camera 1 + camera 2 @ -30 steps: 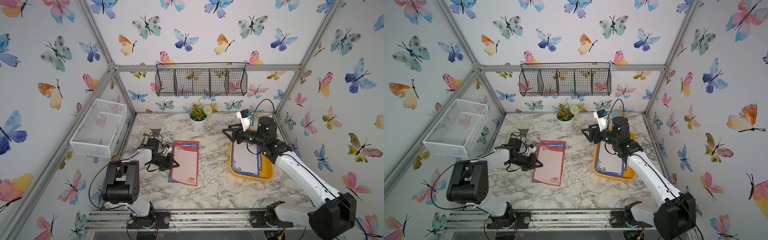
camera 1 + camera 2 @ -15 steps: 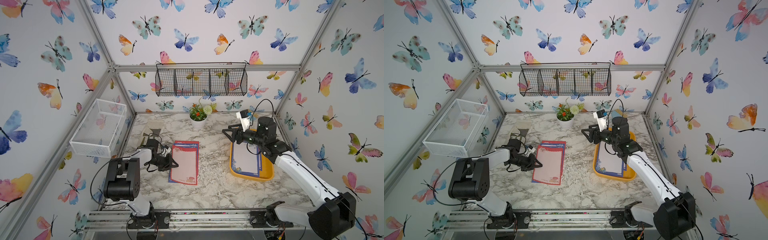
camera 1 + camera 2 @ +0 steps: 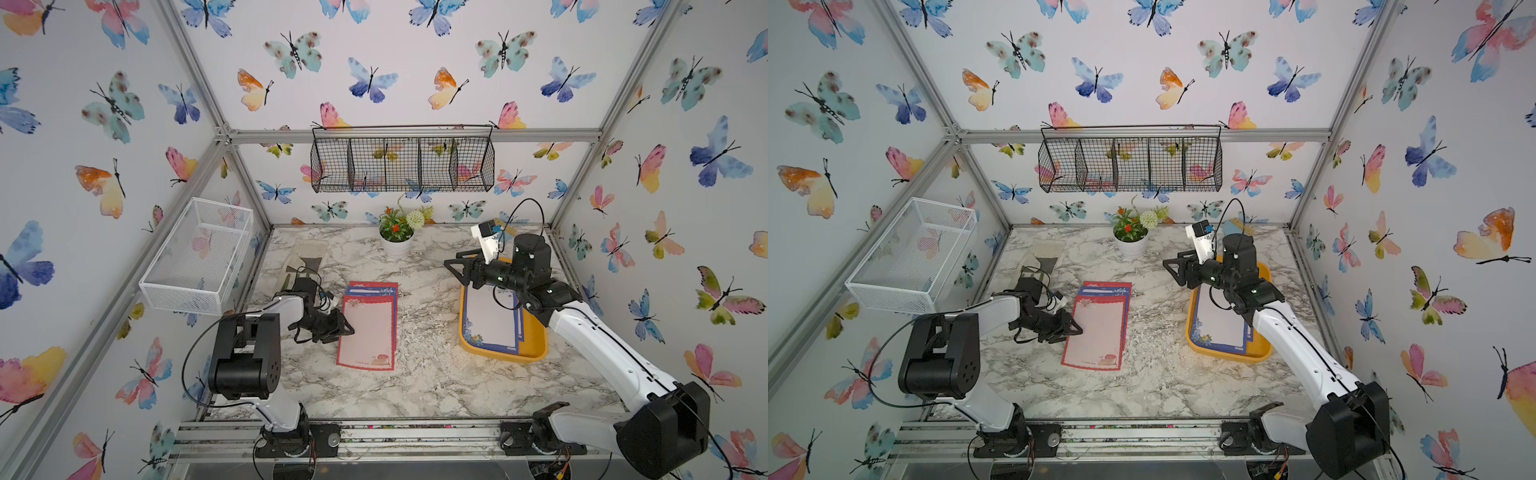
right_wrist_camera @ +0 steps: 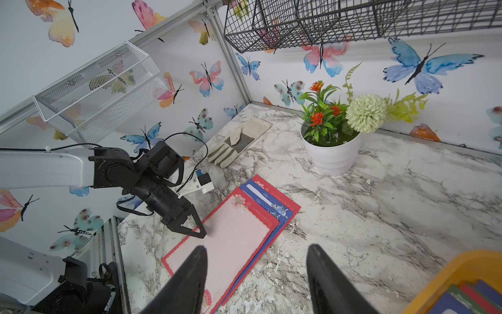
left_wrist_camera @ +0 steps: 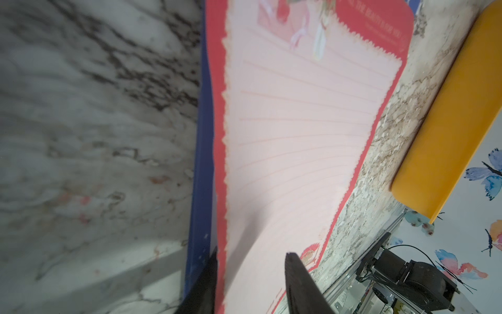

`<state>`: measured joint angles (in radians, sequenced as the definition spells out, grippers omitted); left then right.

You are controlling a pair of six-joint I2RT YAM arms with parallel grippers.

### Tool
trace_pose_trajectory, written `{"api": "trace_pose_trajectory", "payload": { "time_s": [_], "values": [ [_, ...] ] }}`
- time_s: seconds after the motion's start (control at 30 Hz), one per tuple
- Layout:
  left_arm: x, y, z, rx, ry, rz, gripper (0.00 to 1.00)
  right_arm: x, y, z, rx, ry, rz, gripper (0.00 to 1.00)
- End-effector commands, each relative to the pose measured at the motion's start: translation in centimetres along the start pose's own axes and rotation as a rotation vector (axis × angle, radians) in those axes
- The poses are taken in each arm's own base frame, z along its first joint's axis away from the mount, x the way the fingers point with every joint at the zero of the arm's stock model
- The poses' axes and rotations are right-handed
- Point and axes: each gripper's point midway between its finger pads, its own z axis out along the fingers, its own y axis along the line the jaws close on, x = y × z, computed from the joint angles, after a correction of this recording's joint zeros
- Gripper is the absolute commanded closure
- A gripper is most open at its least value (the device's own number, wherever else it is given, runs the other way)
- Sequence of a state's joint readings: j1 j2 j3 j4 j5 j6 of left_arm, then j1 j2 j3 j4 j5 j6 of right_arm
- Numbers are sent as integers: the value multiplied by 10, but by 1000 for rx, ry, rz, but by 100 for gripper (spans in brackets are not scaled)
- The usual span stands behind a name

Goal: Take out the stationery paper from the storage box
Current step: Place the stationery paper at the center of the board.

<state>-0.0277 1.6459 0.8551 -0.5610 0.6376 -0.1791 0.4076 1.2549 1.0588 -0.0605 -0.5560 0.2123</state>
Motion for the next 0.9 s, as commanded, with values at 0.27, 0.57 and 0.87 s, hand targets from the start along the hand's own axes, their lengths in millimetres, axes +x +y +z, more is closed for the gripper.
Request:
{"api": "trace_pose_trajectory", "payload": {
  "time_s": [0.27, 0.57, 0.87],
  "values": [
    [-15, 9, -5, -75, -17, 14, 57, -3, 1, -3, 18, 10, -35, 39],
    [-9, 11, -6, -84, -20, -21, 57, -6, -1, -4, 35, 9, -46, 39],
    [4, 13, -9, -89, -29, -31, 54, -5, -2, 0, 29, 18, -41, 39]
  ]
}}
